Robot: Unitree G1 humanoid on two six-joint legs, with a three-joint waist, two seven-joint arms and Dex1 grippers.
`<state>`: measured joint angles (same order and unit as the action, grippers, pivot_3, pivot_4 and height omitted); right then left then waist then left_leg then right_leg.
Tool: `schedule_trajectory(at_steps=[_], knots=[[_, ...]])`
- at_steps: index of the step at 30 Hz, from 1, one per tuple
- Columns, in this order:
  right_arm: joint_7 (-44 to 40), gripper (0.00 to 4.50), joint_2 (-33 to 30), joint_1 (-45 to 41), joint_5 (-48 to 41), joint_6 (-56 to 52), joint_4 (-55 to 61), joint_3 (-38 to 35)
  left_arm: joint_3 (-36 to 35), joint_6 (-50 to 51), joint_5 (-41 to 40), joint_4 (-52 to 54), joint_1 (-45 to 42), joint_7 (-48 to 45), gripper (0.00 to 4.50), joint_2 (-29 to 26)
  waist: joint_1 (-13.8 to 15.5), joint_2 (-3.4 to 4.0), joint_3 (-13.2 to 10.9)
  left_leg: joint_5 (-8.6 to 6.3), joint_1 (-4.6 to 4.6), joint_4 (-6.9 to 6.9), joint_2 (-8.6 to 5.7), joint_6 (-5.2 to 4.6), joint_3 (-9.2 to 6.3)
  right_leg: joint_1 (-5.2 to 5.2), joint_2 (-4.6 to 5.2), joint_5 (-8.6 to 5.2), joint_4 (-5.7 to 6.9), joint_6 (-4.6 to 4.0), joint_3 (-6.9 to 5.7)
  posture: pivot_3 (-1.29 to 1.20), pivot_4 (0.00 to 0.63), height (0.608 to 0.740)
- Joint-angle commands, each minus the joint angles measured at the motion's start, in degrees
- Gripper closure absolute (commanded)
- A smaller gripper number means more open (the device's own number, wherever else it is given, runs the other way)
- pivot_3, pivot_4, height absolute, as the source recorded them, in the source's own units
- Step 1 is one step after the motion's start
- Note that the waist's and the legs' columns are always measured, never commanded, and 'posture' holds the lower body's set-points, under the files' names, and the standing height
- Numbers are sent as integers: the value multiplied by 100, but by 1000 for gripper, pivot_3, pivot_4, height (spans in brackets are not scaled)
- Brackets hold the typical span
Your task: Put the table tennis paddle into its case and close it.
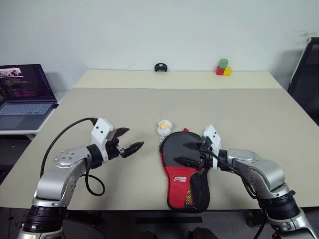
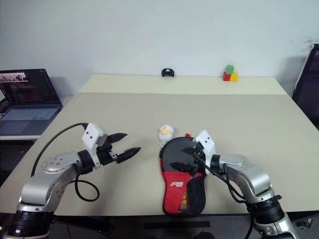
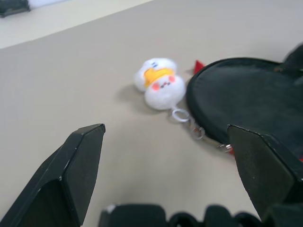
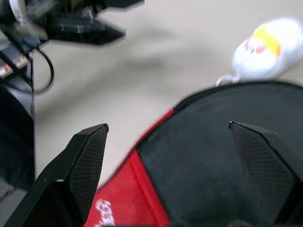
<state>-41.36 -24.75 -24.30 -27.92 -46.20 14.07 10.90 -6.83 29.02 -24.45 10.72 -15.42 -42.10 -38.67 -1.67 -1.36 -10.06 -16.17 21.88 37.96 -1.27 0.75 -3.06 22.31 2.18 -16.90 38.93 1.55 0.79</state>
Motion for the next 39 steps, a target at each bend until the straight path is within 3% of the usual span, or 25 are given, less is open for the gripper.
schedule_trajectory(at_steps=[1,16,30,39], knots=[[-119,22,-33,15,202,313,-115,133,33,-138,53,13,-265,-27,0,46,2,0,0,0,0,0,0,0,0,0,0,0,0,0,0,0,150,740],[303,22,182,60,1252,929,-719,412,788,-441,674,-1527,-1878,-172,0,578,3,-2,2,1,-1,4,-2,2,0,-1,-1,1,4,1,-2,0,150,740],[432,22,386,176,1388,902,-557,392,1499,-1503,1800,-5979,-4141,-434,0,1804,-15,-5,2,1,1,11,-5,2,2,1,-3,1,6,2,-6,0,150,740],[605,22,425,347,1373,815,-306,407,1431,-2013,2180,-7614,-4795,-581,0,2282,-2,-7,1,1,6,12,-6,2,2,2,-3,0,5,3,-7,0,150,740]])
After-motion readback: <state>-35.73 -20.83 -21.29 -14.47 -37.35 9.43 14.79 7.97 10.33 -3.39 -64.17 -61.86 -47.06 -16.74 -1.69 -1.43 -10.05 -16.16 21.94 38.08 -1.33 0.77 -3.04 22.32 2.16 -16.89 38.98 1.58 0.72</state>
